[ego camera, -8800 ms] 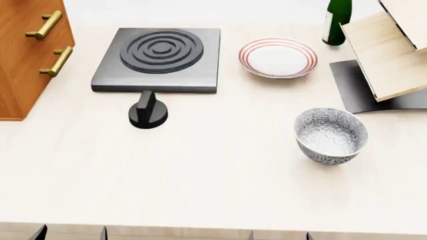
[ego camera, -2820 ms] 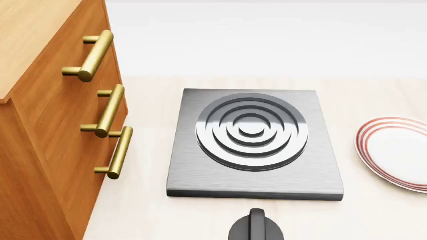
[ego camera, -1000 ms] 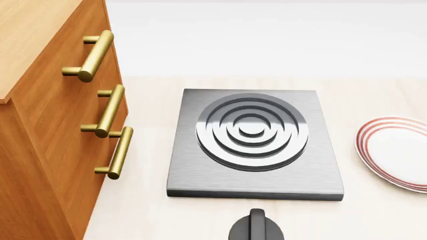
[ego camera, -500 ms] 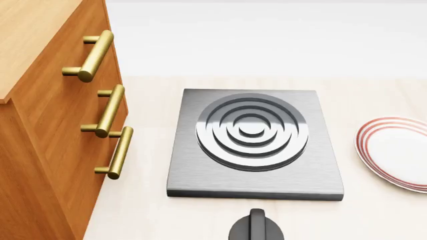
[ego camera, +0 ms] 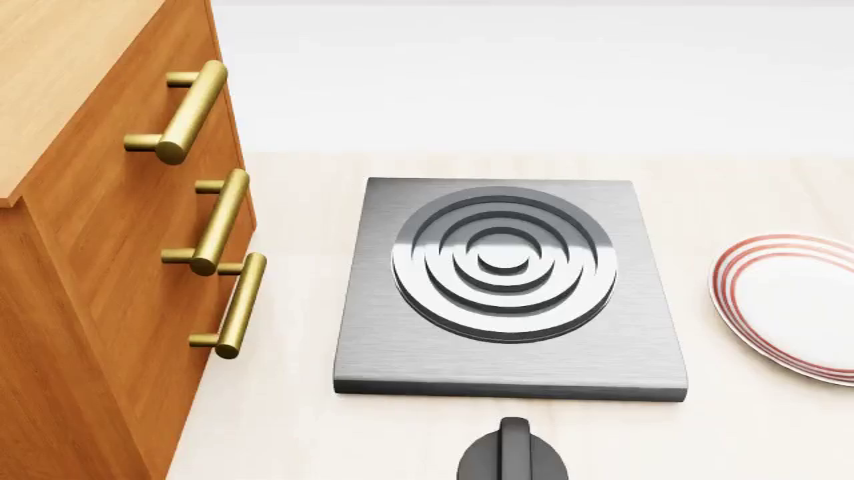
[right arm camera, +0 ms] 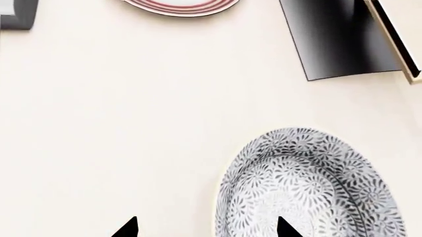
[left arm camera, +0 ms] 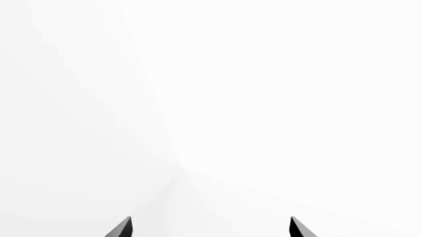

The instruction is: Put the bowl on the stove.

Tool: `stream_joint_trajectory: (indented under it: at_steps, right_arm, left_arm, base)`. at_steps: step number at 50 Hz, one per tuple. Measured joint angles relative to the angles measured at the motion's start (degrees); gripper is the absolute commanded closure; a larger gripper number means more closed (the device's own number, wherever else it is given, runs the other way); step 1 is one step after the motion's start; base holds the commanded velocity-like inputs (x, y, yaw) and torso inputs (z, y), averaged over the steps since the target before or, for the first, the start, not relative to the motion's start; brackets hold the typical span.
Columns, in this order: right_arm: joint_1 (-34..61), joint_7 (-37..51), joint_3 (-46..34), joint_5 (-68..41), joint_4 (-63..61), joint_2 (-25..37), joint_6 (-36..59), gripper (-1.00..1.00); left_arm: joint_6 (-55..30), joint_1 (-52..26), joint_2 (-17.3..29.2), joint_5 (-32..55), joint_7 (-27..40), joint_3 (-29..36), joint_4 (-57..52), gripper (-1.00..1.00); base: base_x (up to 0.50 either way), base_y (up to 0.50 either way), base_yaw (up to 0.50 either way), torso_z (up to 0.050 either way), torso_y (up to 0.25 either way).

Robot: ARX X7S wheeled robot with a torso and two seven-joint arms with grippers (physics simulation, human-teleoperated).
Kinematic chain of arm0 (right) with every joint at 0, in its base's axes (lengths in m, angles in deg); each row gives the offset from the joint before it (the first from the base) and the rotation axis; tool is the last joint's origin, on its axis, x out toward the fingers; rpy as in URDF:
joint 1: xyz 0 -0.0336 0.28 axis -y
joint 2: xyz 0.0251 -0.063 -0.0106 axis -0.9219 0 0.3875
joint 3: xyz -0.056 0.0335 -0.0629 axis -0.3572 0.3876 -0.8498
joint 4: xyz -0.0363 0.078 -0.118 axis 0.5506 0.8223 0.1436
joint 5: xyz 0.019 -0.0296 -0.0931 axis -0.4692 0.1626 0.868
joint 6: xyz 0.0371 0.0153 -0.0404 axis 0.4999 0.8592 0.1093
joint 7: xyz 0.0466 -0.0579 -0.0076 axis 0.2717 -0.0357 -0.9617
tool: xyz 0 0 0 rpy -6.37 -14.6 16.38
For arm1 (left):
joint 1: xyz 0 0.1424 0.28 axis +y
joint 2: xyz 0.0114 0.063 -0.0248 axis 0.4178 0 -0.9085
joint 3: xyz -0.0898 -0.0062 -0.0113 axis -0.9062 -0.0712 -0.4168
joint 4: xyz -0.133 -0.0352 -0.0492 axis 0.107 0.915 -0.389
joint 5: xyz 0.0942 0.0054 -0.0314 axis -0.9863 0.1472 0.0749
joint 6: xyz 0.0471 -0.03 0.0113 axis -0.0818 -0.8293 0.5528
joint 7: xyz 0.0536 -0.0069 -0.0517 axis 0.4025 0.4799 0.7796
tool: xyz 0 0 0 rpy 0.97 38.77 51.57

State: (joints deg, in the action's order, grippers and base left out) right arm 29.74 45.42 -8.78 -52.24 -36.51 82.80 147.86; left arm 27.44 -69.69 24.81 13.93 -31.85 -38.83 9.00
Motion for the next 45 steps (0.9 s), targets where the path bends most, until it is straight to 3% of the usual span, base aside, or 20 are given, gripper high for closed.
stream_joint_trajectory:
  at_steps: [22,45]
  right_arm:
    - [10.01,-1.31,-12.54,4.23,7.43,-2.14,-3.61,-1.0]
    - [6.06,-0.29,-10.43,4.59,8.67,-2.73,-5.56,-1.0]
  left_arm:
    - [0.33,0.03,0.28,-0.27,0.25,0.45,0.18,-1.0]
    - [0.63,0.13,0.56,-0.4,0.59,0.84,0.26,-1.0]
  base:
    - [0.0,0.0,0.0,0.0,0.0]
    - [0.0,0.0,0.0,0.0,0.0]
